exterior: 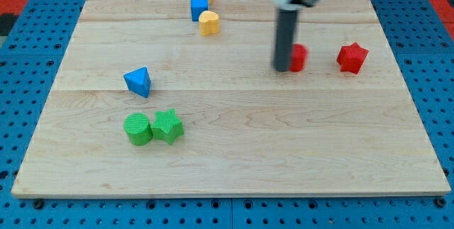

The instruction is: Separate the green circle and green star

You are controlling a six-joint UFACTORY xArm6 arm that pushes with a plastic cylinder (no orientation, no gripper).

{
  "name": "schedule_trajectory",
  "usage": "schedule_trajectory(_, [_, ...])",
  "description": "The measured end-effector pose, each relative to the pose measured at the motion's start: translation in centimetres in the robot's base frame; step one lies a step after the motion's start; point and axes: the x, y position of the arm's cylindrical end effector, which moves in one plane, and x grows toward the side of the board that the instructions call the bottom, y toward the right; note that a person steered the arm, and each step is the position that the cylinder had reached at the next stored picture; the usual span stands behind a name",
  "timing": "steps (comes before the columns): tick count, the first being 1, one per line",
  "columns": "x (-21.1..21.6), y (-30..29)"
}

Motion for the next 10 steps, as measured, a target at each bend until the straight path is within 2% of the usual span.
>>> schedule_trajectory(1, [1.3, -0.4])
schedule_trajectory(2, [7.1, -8.2])
schedule_trajectory(3, [9.0, -18.8])
schedule_trajectory(4, [7.4, -23.4])
schedule_trajectory(5, [9.9, -31.5])
schedule_trajectory(6, [12.0, -34.9])
schedule_trajectory(8, [13.0, -23.8])
schedule_trajectory(9, [13.8, -24.3])
schedule_trajectory(10, [17.0, -26.7])
